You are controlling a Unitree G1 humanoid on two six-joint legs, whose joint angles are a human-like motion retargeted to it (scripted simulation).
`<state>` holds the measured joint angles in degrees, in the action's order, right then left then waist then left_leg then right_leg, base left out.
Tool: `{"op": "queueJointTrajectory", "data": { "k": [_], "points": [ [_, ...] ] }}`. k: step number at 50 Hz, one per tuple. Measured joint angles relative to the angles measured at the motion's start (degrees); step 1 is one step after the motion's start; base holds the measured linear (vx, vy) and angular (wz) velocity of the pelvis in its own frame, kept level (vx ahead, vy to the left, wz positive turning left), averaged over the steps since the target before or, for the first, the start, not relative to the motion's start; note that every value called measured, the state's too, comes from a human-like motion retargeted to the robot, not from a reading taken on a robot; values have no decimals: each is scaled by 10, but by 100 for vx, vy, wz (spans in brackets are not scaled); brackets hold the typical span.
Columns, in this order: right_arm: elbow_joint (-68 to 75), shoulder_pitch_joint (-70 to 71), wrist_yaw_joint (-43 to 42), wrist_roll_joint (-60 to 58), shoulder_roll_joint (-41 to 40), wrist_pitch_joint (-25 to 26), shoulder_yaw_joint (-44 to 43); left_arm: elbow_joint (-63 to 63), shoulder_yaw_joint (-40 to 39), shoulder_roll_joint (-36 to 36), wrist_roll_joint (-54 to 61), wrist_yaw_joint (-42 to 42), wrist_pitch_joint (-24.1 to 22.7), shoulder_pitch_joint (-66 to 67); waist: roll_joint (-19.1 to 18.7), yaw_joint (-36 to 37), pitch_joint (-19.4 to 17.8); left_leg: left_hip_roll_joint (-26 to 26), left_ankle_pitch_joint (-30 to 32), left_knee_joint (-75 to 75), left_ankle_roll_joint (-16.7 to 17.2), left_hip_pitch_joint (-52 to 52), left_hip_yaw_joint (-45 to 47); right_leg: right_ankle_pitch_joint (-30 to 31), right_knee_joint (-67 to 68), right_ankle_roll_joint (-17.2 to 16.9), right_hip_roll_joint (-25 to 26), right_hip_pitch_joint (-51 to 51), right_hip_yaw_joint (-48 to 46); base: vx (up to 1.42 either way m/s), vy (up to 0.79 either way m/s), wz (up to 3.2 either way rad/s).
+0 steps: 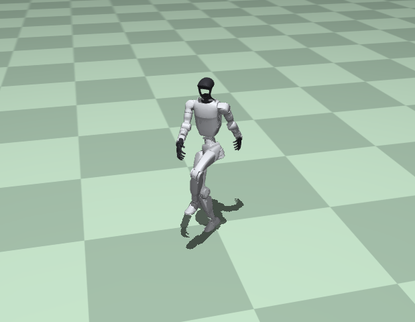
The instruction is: In place motions
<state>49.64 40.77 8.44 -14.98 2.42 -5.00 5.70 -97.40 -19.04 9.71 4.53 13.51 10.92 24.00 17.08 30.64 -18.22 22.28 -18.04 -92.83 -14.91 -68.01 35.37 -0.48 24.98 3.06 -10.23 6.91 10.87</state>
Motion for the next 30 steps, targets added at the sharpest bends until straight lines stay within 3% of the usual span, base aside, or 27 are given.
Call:
{"op": "queueJointTrajectory", "data": {
  "k": [2,4,8,10,13,15,17,18,20,22,25,30],
  "points": [
    [-9,12,-16,-21,-1,-5,13,0,-19,-10,27,-7,3,-1,-13,-25,20,0,19,-8,5,26,-12,1,-13,-5,12,-5,-14,-4,16,45],
    [-7,8,-22,-32,-5,-8,21,1,-30,-14,42,-7,-1,-7,-28,-45,53,2,42,-5,32,82,-27,8,-40,-8,29,-14,-28,9,19,40],
    [20,-31,-20,-34,-20,-13,30,18,-29,-12,44,17,-20,-41,-66,-80,115,-18,94,87,137,251,-77,28,-101,-10,72,-41,-55,17,5,38],
    [54,-61,-11,-30,-26,-15,37,43,-13,-5,39,31,-28,-63,-79,-112,125,-79,120,220,171,378,-85,26,-125,-19,74,-76,-78,19,3,79],
    [102,-126,-3,-38,-26,-8,51,48,28,1,35,16,-38,-105,-96,-178,170,-190,135,475,177,524,-135,8,-152,-40,76,-108,-117,32,13,124],
    [136,-191,-1,-51,-24,-6,67,32,58,6,37,1,-35,-143,-121,-223,214,-229,88,659,208,611,-160,-7,-148,-42,102,-105,-142,52,19,115],
    [183,-273,5,-68,-7,-6,82,13,93,8,39,-10,-24,-181,-139,-272,262,-212,-19,780,179,690,-33,-17,-102,-47,112,-80,-172,64,17,159],
    [211,-316,16,-81,7,1,80,11,118,5,44,-15,-18,-200,-150,-313,287,-207,-26,816,167,700,-26,-1,-70,-49,113,-65,-216,58,14,260],
    [270,-381,44,-120,28,39,48,29,163,-7,67,-12,-2,-262,-182,-378,308,-208,-9,822,163,644,-176,101,64,-49,93,16,-305,20,4,243],
    [331,-409,55,-116,46,65,3,108,173,-11,74,0,-17,-337,-179,-385,245,-195,-4,821,158,651,-174,202,244,-26,68,112,-285,-36,-6,64],
    [409,-434,58,-78,84,100,-70,275,225,15,67,32,-48,-480,-177,-389,141,-202,2,836,139,686,-169,158,498,-17,44,263,-240,-52,10,-1],
    [478,-509,39,-65,148,199,-137,500,214,113,-54,-12,-111,-614,-224,-546,95,-170,25,824,106,650,-155,87,720,2,-37,560,-276,-15,13,118]
  ]
}}
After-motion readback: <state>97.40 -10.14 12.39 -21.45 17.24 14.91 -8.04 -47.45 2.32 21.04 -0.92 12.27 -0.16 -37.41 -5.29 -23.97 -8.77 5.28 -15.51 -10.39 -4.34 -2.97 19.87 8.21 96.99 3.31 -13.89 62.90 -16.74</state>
